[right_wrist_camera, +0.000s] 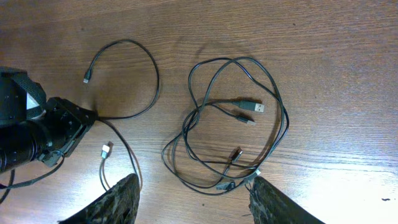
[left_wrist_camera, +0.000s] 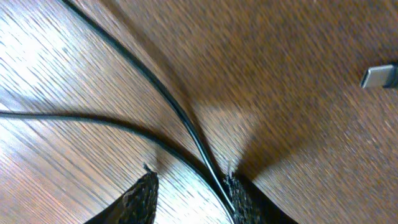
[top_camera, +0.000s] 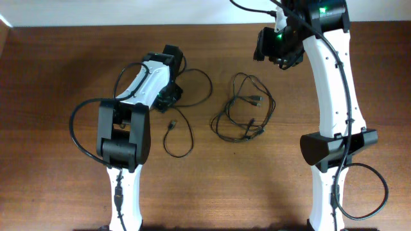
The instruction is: Untangle cables
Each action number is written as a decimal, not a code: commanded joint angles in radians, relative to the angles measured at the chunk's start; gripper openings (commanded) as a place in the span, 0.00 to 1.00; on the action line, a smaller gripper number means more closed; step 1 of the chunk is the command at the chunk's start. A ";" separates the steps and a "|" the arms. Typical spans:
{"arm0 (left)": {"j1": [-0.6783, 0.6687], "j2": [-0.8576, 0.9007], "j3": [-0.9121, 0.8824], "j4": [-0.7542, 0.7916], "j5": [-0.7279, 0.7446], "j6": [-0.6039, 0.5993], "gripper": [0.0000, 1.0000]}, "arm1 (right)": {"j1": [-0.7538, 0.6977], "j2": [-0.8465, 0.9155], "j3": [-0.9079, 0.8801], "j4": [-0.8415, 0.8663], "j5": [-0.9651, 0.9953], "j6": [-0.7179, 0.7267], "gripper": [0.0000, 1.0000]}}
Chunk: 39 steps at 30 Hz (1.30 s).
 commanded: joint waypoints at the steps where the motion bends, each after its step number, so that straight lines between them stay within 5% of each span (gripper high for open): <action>1: 0.025 0.060 -0.056 -0.004 -0.112 0.121 0.36 | 0.006 0.004 0.000 -0.006 0.009 -0.011 0.58; 3: 0.037 0.060 -0.056 0.013 -0.118 0.171 0.20 | 0.006 0.004 0.000 -0.006 0.009 -0.012 0.58; 7: 0.050 0.060 -0.056 0.023 -0.107 0.177 0.15 | 0.006 0.004 0.000 -0.006 0.009 -0.012 0.58; 10: 0.053 0.059 -0.039 0.021 -0.098 0.240 0.00 | 0.006 0.004 0.000 -0.006 0.009 -0.024 0.58; 23: 0.124 -0.198 0.294 -0.127 -0.010 0.546 0.00 | 0.006 0.004 0.000 -0.006 0.009 -0.064 0.58; 26: 0.120 -0.186 0.253 -0.156 0.138 0.708 0.19 | 0.006 0.004 0.000 -0.006 0.009 -0.064 0.58; 29: 0.108 -0.182 0.142 -0.220 0.180 0.671 0.49 | 0.006 0.004 0.000 -0.006 0.009 -0.064 0.58; 32: 0.085 -0.182 0.068 -0.281 0.186 0.647 0.64 | 0.006 0.004 0.000 -0.006 0.008 -0.064 0.59; 35: 0.038 -0.182 -0.039 -0.287 0.178 0.692 0.64 | 0.006 0.004 0.000 -0.006 0.008 -0.064 0.59; 39: 0.016 -0.182 -0.236 -0.089 0.179 0.762 0.58 | 0.006 0.004 0.000 -0.006 0.005 -0.064 0.59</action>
